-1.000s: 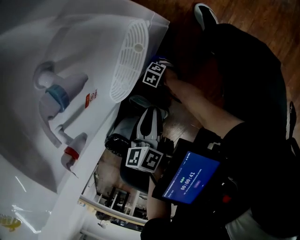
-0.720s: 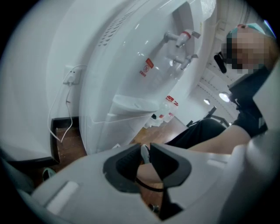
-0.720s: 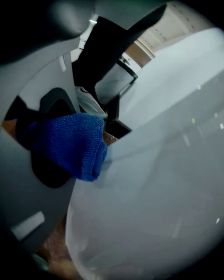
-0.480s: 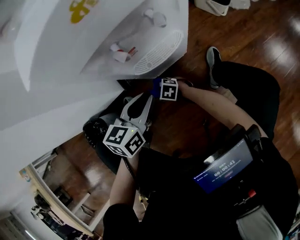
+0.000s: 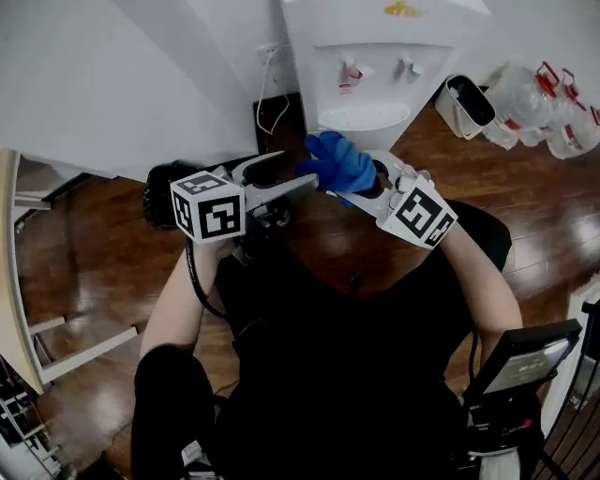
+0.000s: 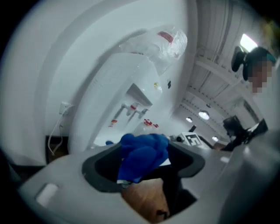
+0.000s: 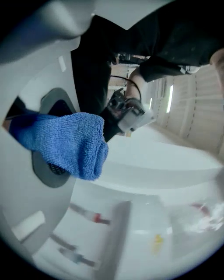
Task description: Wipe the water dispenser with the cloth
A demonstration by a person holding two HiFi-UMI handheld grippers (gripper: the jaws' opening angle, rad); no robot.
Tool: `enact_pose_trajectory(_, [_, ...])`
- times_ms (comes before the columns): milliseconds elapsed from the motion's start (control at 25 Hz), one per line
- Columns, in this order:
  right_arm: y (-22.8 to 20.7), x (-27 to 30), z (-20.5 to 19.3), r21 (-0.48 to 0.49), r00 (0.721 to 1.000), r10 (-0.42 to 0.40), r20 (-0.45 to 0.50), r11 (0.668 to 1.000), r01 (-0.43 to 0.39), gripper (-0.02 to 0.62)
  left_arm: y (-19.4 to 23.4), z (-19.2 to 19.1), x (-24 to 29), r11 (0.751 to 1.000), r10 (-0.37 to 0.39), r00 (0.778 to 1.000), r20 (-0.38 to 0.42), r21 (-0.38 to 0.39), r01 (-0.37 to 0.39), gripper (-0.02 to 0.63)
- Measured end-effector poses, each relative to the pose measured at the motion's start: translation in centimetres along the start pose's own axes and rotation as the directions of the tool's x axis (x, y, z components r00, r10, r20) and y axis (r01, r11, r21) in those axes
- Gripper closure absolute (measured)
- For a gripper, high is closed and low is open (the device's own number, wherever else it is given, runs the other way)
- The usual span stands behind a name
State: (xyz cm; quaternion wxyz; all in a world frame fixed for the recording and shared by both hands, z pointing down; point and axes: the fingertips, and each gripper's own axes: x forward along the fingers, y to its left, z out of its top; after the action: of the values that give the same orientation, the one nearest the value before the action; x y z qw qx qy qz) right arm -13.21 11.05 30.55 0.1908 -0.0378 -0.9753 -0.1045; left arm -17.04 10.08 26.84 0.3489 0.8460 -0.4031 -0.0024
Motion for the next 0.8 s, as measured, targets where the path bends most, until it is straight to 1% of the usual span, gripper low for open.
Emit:
enact_pose_trajectory(40, [0.7,-1.4,2.5,-0.089,1.000,0.005,0.023,0.996,-0.003,0.440,-1.0,-0.2,0.0,0.997,-0.057,0.998,-0.001,-0.046,0.057,0.252])
enact_pose_trajectory(80, [1.4,-2.5,4.5,-0.169,0.999,0.005,0.039,0.986,0.001,0.439,-2.1,-0.4,-0.1,0.989,-0.124,0.992,-0.008,-0.085,0.123,0.226])
enact_pose_trajectory(120, [2.3,-3.3,6.0,-0.239,0.999,0.001,0.052,0.971,0.012,0.440,-3.4,-0.7,-0.1,0.973,-0.205,0.979,-0.025,-0.115,0.200,0.202])
enact_pose_trajectory(160, [3.2,-3.7,7.2,-0.301,0.998,-0.004,0.065,0.953,0.023,0.439,-5.3,-1.0,-0.3,0.948,-0.295,0.954,-0.052,-0.136,0.286,0.181])
enact_pose_trajectory(200, [4.2,-3.7,8.1,-0.363,0.997,0.000,0.075,0.931,0.027,0.439,-7.4,-1.3,-0.4,0.916,-0.386,0.919,-0.081,-0.150,0.371,0.175])
enact_pose_trajectory(280, [6.6,-3.3,9.2,-0.484,0.996,0.029,0.083,0.875,0.015,0.440,-11.4,-1.9,-0.5,0.843,-0.535,0.836,-0.123,-0.144,0.518,0.176])
enact_pose_trajectory(320, [7.6,-3.0,9.7,-0.539,0.996,0.039,0.084,0.842,0.012,0.440,-12.8,-2.1,-0.3,0.811,-0.584,0.801,-0.132,-0.129,0.571,0.201])
enact_pose_trajectory(360, [8.2,-2.8,10.0,-0.584,0.996,0.038,0.081,0.812,0.017,0.434,-13.7,-2.2,-0.2,0.787,-0.617,0.776,-0.133,-0.116,0.606,0.256])
enact_pose_trajectory(400, [8.3,-2.6,10.1,-0.611,0.997,0.030,0.077,0.791,0.023,0.423,-14.1,-2.2,0.0,0.772,-0.636,0.762,-0.122,-0.109,0.626,0.289])
enact_pose_trajectory(440, [8.0,-2.6,10.1,-0.617,0.997,0.024,0.073,0.787,0.026,0.412,-14.1,-2.0,0.1,0.765,-0.644,0.759,-0.102,-0.111,0.634,0.317])
enact_pose_trajectory(560, [7.2,-2.6,10.2,-0.584,0.997,0.030,0.072,0.811,0.018,0.366,-13.5,-1.2,0.1,0.767,-0.639,0.767,-0.054,-0.115,0.631,0.385])
enact_pose_trajectory(640, [7.1,-3.3,10.7,-0.580,0.996,0.016,0.084,0.814,0.036,0.345,-13.9,-0.7,-0.3,0.766,-0.642,0.765,-0.043,-0.083,0.638,0.402])
enact_pose_trajectory(720, [6.3,-4.5,11.6,-0.555,0.993,-0.011,0.117,0.828,0.074,0.333,-14.4,0.7,-0.9,0.767,-0.640,0.768,-0.002,-0.040,0.640,0.407])
enact_pose_trajectory(760, [5.7,-5.3,12.1,-0.530,0.990,-0.025,0.139,0.843,0.095,0.331,-14.5,1.7,-1.2,0.778,-0.628,0.778,0.026,-0.011,0.629,0.408])
enact_pose_trajectory(800, [5.1,-6.1,12.5,-0.497,0.986,-0.041,0.161,0.860,0.117,0.331,-14.4,2.6,-1.4,0.802,-0.598,0.800,0.052,0.029,0.597,0.410])
